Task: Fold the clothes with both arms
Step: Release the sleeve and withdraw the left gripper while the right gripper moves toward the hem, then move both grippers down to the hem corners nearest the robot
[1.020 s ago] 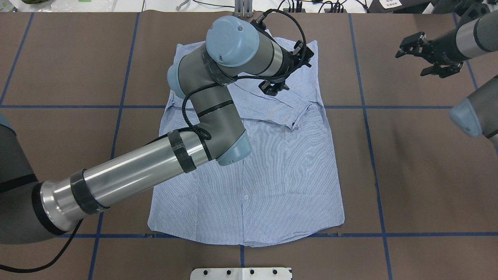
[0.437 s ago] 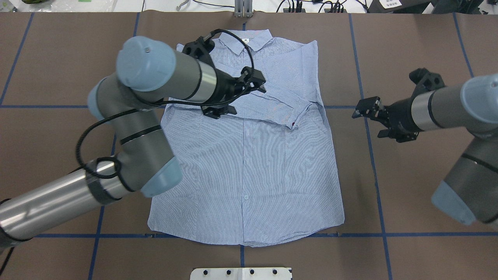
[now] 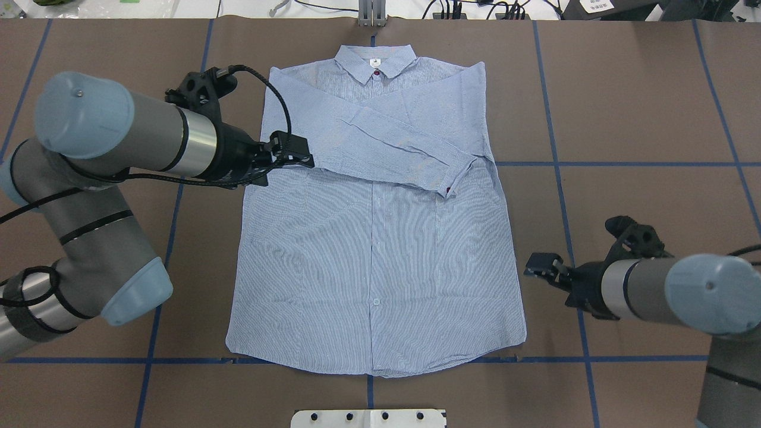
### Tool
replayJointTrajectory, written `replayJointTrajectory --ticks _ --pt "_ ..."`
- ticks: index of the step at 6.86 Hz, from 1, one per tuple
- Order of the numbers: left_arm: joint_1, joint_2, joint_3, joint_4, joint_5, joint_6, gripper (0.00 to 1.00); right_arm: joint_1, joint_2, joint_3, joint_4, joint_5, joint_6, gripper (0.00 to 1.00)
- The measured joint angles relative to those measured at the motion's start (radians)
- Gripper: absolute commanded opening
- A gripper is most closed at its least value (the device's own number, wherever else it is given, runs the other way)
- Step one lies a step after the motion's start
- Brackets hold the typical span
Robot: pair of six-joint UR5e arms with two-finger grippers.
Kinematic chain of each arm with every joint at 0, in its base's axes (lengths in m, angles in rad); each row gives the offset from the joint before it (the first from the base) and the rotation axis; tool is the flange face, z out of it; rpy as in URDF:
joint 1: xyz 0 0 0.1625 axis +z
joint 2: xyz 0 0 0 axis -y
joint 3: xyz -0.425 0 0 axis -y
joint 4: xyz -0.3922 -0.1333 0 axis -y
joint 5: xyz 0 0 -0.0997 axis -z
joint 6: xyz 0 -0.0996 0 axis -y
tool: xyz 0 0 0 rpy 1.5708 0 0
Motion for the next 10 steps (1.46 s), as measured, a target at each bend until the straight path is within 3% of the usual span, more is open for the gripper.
replayJointTrajectory --ticks 3,5,6,7,10 --pt "-0.020 0.065 -0.008 0.001 -0.008 0.057 0.98 -0.191 -0.002 0.017 -0.101 -0.176 0.156 0.94" --pt "-0.020 0.069 -0.011 0.001 -0.008 0.051 0.98 -0.227 0.008 0.007 -0.125 -0.198 0.188 0.92" --pt "-0.019 0.070 -0.011 0.000 -0.008 0.048 0.98 -0.234 0.024 -0.004 -0.129 -0.200 0.193 0.88" --pt "-0.019 0.070 -0.012 0.000 -0.008 0.046 0.98 -0.238 0.043 -0.015 -0.137 -0.201 0.195 0.77" --pt "-0.019 0.072 -0.013 0.000 -0.008 0.043 0.98 -0.238 0.086 -0.025 -0.195 -0.201 0.196 0.71"
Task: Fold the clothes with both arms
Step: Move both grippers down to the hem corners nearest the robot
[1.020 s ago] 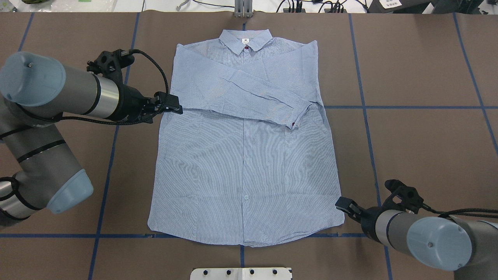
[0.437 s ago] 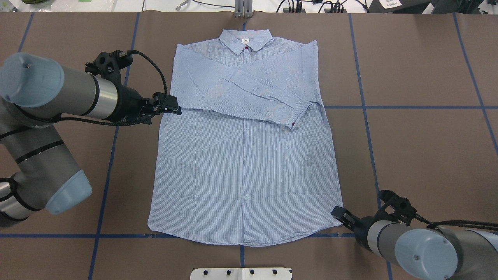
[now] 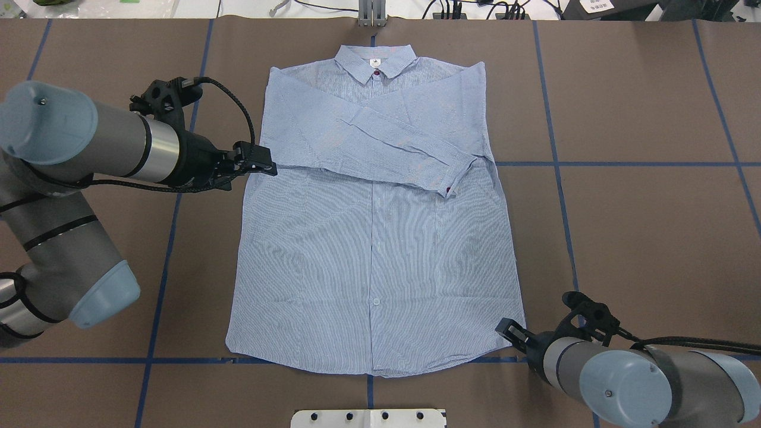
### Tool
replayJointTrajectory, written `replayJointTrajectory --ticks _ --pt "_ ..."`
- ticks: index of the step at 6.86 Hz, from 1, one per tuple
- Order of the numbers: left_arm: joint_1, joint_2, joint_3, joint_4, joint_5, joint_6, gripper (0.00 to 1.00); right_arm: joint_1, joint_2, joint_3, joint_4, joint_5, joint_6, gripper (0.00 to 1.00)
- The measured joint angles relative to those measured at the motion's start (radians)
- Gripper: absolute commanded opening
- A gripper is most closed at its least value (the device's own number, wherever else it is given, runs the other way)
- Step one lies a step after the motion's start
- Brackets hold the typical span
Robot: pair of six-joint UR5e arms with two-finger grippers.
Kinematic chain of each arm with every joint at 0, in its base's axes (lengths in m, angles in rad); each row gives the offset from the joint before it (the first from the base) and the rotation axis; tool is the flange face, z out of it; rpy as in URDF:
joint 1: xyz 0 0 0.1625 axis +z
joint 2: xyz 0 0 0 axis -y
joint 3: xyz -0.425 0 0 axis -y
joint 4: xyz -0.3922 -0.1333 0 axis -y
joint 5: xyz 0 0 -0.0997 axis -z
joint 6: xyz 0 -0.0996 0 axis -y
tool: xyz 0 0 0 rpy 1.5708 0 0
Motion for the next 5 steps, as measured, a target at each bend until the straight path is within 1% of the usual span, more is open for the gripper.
replayJointTrajectory --ticks 1,2,4,5 --pt "0.000 0.000 0.000 0.000 0.000 -0.001 0.98 0.001 0.001 0.000 -0.004 0.001 0.000 0.64" --pt "0.000 0.000 0.001 0.000 0.000 -0.001 0.98 0.002 0.001 -0.001 -0.006 0.001 0.000 0.53" --pt "0.001 0.001 0.001 0.000 0.001 -0.001 0.98 0.002 0.002 -0.003 -0.006 0.000 0.000 0.47" --pt "0.001 0.001 0.001 0.000 0.001 -0.001 0.98 0.002 0.002 -0.004 -0.006 0.000 0.000 0.40"
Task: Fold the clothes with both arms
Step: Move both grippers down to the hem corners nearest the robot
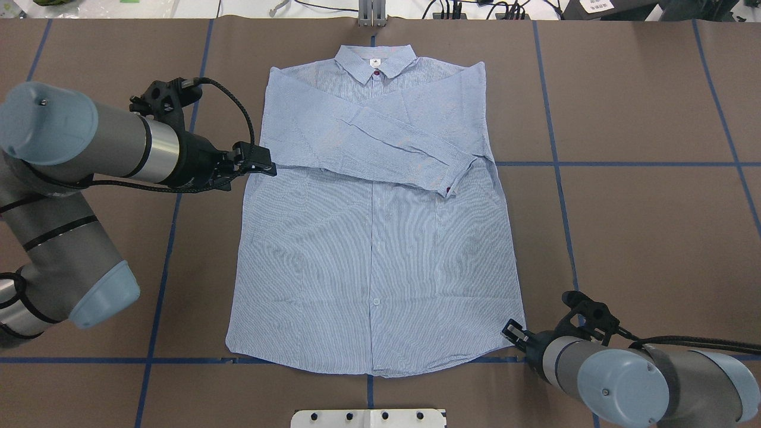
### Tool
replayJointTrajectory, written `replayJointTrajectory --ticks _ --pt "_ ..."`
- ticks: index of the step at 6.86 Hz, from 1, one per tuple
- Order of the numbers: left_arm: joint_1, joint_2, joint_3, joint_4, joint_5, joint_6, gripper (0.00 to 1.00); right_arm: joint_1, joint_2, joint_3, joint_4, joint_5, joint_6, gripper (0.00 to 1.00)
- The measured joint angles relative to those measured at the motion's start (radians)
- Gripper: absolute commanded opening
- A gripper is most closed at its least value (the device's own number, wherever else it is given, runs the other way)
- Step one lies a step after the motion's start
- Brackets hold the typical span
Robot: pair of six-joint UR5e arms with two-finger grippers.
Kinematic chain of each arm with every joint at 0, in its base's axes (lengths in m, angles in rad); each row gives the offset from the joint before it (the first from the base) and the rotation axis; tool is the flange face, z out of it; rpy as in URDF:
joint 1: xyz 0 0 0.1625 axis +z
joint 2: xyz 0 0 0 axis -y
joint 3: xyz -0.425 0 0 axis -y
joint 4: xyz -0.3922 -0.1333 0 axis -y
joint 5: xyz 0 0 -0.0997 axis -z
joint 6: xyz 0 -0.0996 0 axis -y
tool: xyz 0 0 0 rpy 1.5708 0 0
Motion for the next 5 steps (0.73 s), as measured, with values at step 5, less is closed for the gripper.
replayJointTrajectory --ticks 5 --pt "0.003 -0.001 -0.001 0.001 0.000 -0.051 0.99 0.004 -0.001 0.005 0.000 0.003 0.001 0.00"
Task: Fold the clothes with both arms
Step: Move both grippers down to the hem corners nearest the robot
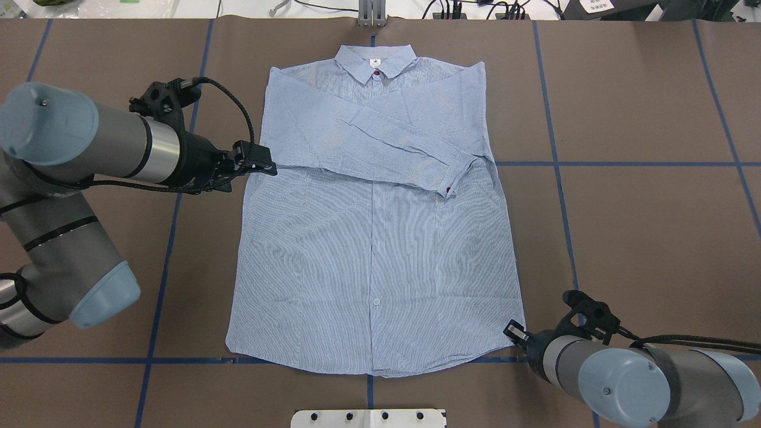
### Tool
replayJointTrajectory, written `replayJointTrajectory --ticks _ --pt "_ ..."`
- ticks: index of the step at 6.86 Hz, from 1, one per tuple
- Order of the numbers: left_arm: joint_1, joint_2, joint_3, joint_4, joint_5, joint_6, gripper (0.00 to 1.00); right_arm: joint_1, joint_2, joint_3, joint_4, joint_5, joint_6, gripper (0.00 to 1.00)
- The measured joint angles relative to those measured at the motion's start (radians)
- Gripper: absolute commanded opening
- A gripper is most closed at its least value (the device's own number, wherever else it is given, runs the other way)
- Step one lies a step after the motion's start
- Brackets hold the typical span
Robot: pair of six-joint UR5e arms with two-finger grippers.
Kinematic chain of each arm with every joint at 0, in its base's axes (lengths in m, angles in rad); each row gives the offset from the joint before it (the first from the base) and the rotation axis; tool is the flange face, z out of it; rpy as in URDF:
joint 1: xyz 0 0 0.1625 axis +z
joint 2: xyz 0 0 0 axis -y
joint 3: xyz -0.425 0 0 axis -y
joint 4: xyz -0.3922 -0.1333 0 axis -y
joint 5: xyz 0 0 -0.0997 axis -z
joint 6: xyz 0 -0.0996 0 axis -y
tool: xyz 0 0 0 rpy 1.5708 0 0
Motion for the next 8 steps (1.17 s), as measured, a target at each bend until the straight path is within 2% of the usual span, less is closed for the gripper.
replayJointTrajectory --ticks 2,4,6,8 --pt "0.015 0.005 -0.017 0.009 0.005 -0.070 0.99 0.005 -0.002 0.016 -0.001 0.002 0.000 0.00" --pt "0.090 0.083 -0.108 0.044 0.048 -0.119 0.99 0.013 -0.006 0.020 -0.001 0.004 -0.001 0.00" --pt "0.266 0.174 -0.190 0.143 0.207 -0.186 0.91 0.014 -0.009 0.021 -0.001 0.006 -0.002 0.00" --pt "0.396 0.229 -0.200 0.211 0.314 -0.244 0.83 0.015 -0.010 0.021 -0.001 0.006 -0.002 0.00"
